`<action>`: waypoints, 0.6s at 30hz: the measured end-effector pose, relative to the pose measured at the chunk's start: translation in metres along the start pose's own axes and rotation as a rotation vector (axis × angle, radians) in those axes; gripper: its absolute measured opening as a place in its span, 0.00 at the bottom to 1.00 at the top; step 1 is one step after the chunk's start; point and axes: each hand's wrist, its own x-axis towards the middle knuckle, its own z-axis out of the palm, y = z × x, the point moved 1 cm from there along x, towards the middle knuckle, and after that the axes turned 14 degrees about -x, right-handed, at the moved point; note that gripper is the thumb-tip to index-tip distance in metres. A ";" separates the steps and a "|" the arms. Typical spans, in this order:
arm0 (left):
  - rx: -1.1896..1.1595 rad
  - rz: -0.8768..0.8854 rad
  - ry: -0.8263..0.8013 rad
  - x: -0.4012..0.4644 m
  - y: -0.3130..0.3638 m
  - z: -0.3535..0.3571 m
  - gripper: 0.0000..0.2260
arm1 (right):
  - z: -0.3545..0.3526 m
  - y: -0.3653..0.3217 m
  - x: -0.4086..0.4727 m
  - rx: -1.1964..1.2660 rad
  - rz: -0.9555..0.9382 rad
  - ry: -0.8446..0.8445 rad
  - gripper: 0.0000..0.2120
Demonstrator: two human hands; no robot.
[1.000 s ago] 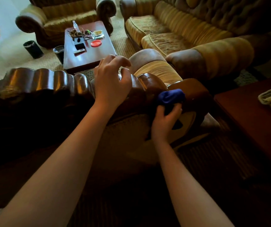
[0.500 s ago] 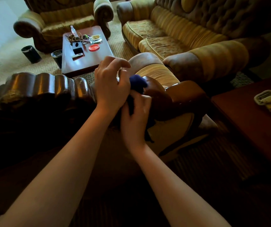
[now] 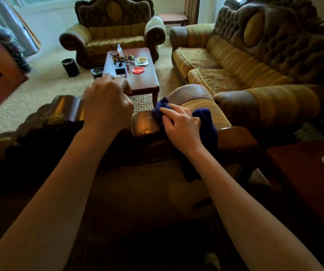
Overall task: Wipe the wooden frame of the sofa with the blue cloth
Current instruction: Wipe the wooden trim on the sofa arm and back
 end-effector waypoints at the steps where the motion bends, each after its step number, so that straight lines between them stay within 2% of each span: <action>1: 0.115 0.022 -0.004 0.000 -0.004 -0.004 0.11 | 0.002 -0.011 -0.006 -0.012 -0.089 0.047 0.15; 4: 0.265 0.036 0.026 -0.003 -0.017 -0.011 0.11 | 0.008 -0.038 -0.024 -0.097 -0.270 0.142 0.15; 7: 0.206 0.042 0.090 -0.006 -0.029 -0.013 0.12 | 0.009 -0.054 -0.020 -0.273 -0.220 0.126 0.14; 10: 0.078 0.008 0.143 -0.005 -0.027 -0.011 0.14 | 0.011 -0.063 0.002 -0.411 -0.232 -0.107 0.16; 15: -0.062 -0.031 0.168 -0.007 -0.022 -0.017 0.15 | 0.007 -0.066 0.045 -0.390 -0.222 -0.422 0.14; 16: -0.062 -0.034 0.165 -0.007 -0.023 -0.017 0.15 | 0.007 -0.067 0.046 -0.403 -0.232 -0.443 0.14; 18: -0.061 -0.047 0.153 -0.009 -0.024 -0.017 0.15 | 0.006 -0.067 0.038 -0.432 -0.260 -0.382 0.15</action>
